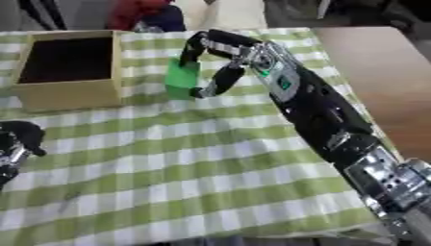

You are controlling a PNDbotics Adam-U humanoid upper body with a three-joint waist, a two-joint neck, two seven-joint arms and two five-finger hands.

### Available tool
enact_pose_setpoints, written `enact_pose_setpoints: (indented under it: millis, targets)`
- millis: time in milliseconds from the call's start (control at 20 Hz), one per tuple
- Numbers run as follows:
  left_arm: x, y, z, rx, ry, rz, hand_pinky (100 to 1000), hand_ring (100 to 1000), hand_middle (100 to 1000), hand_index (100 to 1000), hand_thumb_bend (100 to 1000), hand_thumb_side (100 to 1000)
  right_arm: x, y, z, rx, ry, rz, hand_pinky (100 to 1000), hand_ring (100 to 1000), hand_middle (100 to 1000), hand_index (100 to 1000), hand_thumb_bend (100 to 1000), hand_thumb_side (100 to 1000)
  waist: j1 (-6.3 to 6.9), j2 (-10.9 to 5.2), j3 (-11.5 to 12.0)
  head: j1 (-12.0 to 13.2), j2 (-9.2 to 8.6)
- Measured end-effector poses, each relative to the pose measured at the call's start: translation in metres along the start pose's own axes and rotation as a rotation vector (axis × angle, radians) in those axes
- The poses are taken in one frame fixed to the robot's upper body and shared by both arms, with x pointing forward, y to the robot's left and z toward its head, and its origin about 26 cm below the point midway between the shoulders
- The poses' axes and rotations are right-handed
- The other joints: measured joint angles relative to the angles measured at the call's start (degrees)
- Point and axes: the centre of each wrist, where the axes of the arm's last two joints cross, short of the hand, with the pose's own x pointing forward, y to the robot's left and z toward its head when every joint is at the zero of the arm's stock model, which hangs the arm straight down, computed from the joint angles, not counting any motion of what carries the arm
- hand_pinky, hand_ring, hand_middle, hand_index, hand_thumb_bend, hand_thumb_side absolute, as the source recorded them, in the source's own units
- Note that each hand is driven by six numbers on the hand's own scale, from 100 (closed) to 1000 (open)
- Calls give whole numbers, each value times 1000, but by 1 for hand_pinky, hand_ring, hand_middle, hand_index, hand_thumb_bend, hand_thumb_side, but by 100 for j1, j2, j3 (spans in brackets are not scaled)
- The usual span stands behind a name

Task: Pick up objects on the table and place them in the box.

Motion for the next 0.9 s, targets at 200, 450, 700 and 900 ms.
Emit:
enact_pose_setpoints:
  millis: [200,450,700,900]
  targets:
    - [1,-2,-2,-14,-4,-1,535,710,600,638,496,273,2,-18,2,-34,0,25,787,650,408,683,428,100,-34,34,153,-5,-70]
    - [6,-6,-7,-48,-17,-8,535,710,600,638,496,272,5,-40,2,-89,-7,51,789,650,407,685,432,100,-78,95,416,-55,-213]
    - [9,-11,-11,-87,-28,-15,535,710,600,638,497,272,9,-58,3,-135,-13,75,790,651,408,689,432,100,-115,166,705,-129,-370]
    - [14,-15,-16,-121,-40,-23,535,710,601,638,496,272,13,-73,0,-171,-26,93,791,649,410,693,429,100,-182,239,950,-204,-479]
